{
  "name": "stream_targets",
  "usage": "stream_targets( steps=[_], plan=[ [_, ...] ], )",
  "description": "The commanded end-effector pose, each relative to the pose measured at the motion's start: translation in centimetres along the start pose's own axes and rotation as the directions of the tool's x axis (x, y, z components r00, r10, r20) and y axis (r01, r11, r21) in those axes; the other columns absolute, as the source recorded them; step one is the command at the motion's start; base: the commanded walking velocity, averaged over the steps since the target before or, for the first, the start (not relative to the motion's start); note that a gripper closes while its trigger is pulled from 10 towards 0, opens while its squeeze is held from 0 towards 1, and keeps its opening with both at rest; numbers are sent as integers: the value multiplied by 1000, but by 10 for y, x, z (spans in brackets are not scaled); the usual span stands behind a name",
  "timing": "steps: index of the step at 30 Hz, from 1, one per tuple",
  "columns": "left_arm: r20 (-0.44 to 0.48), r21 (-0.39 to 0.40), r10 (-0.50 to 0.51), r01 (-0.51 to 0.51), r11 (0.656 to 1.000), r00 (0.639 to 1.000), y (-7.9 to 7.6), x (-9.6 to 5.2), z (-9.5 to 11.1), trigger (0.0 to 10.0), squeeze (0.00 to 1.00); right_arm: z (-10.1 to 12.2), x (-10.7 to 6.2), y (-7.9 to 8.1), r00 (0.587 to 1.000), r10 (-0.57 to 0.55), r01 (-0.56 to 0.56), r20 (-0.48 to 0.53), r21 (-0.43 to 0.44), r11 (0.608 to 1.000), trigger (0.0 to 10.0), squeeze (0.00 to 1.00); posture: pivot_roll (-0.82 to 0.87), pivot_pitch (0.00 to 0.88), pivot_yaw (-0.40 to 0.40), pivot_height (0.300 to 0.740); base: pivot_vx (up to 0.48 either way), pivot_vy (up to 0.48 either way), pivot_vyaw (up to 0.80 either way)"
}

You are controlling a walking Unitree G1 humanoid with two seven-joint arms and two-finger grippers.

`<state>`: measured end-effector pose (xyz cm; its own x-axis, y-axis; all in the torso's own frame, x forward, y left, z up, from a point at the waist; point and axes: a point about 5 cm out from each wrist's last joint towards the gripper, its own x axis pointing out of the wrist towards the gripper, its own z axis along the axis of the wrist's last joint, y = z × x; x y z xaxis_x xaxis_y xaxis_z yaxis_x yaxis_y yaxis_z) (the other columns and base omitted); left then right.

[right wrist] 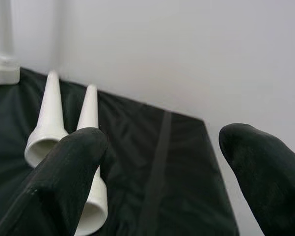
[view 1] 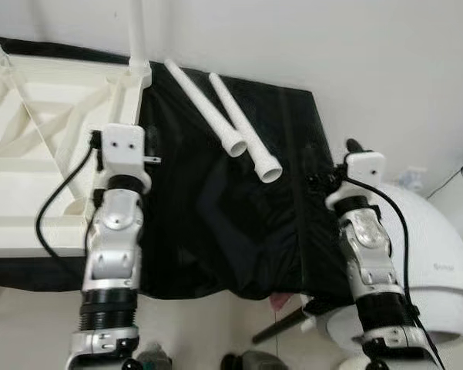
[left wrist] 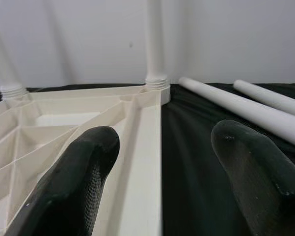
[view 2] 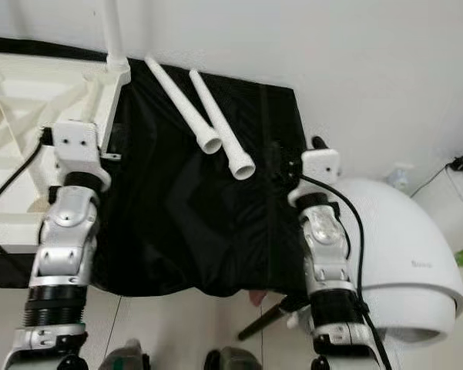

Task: Building children table

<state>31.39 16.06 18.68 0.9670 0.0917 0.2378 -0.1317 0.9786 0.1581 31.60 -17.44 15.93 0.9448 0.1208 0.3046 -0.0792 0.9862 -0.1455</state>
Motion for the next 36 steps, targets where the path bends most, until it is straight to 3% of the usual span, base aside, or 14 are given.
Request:
stream_targets(
  steps=[1,3,7,9,13,24,27,29,33,36],
  plan=[
    [-6,-15,-24,24,1000,1000,-8,0,1,10000,0,-3,0,-7,1000,-4,4,-22,-9,1000,10000,0,38,32,-91,740,0,0,0],
    [22,-13,-131,131,991,991,-20,0,10,10000,0,-7,5,-12,997,48,-49,-64,-20,999,10000,0,33,42,-90,740,0,0,0],
    [24,-11,-142,142,990,990,-22,0,11,10000,0,-8,5,-12,996,52,-54,-68,-22,998,10000,0,33,42,-90,740,0,0,0],
    [29,-2,-243,243,970,970,-36,-3,18,10000,0,-10,14,-17,991,81,-85,-111,-33,996,10000,0,29,59,-84,740,0,0,0],
    [30,10,-315,315,949,948,-49,-6,26,10000,0,-13,28,-16,976,143,-150,-165,-29,988,10000,0,28,77,-82,740,0,0,0],
    [30,18,-376,376,927,926,-59,-13,38,10000,0,-11,54,1,945,271,-270,-183,29,962,10000,0,55,115,-101,740,0,0,0],
    [36,27,-430,429,903,902,-65,-20,45,10000,0,-8,66,11,940,300,-285,-163,108,952,10000,0,83,141,-111,740,0,0,0],
    [36,27,-430,429,903,902,-65,-20,45,10000,0,-8,66,11,940,300,-285,-163,108,952,10000,0,83,141,-111,740,0,0,0],
    [29,31,-459,458,889,888,-66,-26,51,10000,0,-4,75,21,941,309,-277,-136,212,937,10000,0,115,170,-110,740,0,0,0],
    [26,32,-460,459,888,887,-66,-27,52,10000,0,-3,77,23,942,306,-271,-136,231,935,10000,0,115,170,-110,740,0,0,0]
  ],
)
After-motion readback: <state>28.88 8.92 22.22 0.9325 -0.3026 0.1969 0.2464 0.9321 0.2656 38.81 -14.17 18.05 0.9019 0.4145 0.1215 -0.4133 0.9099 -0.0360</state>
